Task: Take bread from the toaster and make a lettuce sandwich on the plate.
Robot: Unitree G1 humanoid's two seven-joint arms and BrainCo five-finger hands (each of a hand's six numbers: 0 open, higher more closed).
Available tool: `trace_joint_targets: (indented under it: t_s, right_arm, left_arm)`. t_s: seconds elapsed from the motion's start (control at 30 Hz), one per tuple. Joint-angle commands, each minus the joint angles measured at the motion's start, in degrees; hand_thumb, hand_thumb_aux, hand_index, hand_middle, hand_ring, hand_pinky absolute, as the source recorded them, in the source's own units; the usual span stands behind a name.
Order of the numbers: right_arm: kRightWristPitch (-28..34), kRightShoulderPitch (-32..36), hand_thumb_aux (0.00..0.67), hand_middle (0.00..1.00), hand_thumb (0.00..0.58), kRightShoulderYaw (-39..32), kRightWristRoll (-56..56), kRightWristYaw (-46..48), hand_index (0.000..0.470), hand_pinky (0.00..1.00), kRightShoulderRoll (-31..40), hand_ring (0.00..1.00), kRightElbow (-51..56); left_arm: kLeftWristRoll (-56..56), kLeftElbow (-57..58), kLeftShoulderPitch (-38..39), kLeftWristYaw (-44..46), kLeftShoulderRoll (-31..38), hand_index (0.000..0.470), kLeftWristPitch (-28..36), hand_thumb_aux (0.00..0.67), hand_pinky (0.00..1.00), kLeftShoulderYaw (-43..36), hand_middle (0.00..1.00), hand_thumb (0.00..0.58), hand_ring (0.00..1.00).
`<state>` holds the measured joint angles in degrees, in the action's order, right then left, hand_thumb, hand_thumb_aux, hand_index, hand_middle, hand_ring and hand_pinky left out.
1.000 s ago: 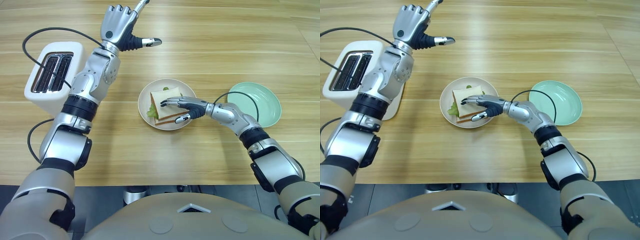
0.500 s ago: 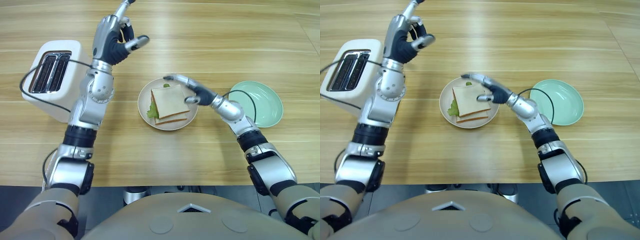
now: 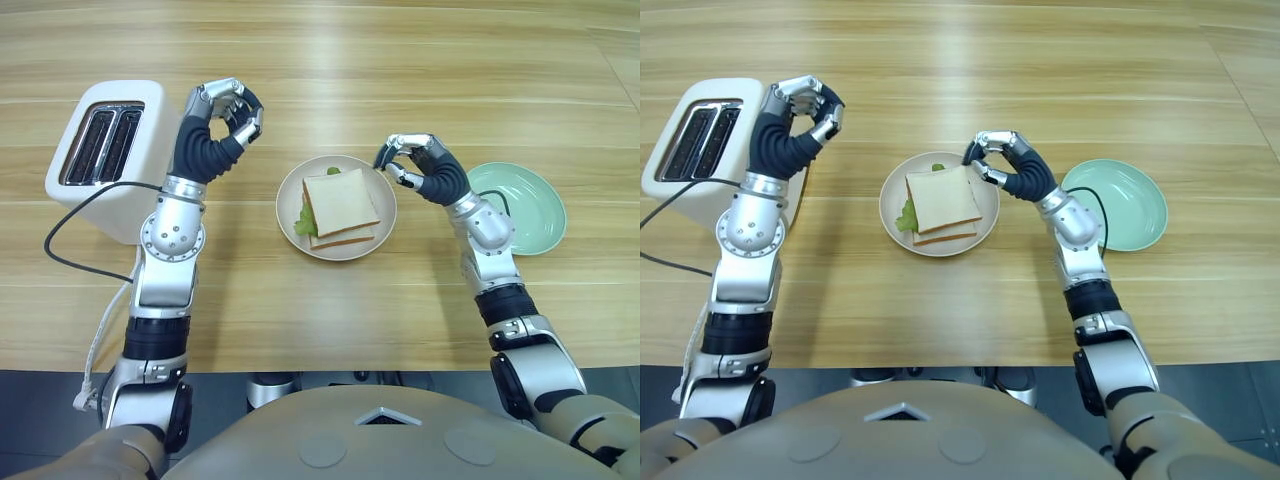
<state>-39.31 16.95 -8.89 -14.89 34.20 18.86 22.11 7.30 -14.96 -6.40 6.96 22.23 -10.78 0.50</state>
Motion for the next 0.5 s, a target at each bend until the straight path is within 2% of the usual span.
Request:
trace_joint_targets:
  t_s: [0.03, 0.2, 0.33, 0.5]
  right_arm:
    - [4.06, -3.59, 0.67, 1.0, 0.58, -1.06, -0.3, 5.13, 0.46, 1.0, 2.44, 1.0, -4.24]
    - [5.53, -8.66, 0.67, 1.0, 0.58, -5.05, 7.68, 8.17, 0.46, 1.0, 6.18, 1.0, -7.93]
    - [4.41, -11.46, 0.67, 1.0, 0.58, -8.42, 19.7, 5.56, 0.46, 1.0, 7.9, 1.0, -7.65]
    - [5.27, -13.6, 0.67, 1.0, 0.58, -10.66, 26.05, 4.19, 0.46, 1.0, 8.94, 1.0, -8.01]
  left_arm:
    - [-1.57, -2.18, 2.76, 6.68, 3.13, 0.46, 1.72, 0.67, 1.0, -1.1, 1.0, 0.58, 1.0]
    - [-1.59, -1.76, 7.9, 14.84, 8.01, 0.46, -0.57, 0.67, 1.0, -4.45, 1.0, 0.58, 1.0]
    - [0.32, -1.81, 13.82, 20.01, 10.7, 0.46, -3.38, 0.67, 1.0, -9.08, 1.0, 0.58, 1.0]
    - [4.18, 0.29, 17.63, 23.68, 13.2, 0.46, -5.23, 0.67, 1.0, -14.11, 1.0, 0.58, 1.0]
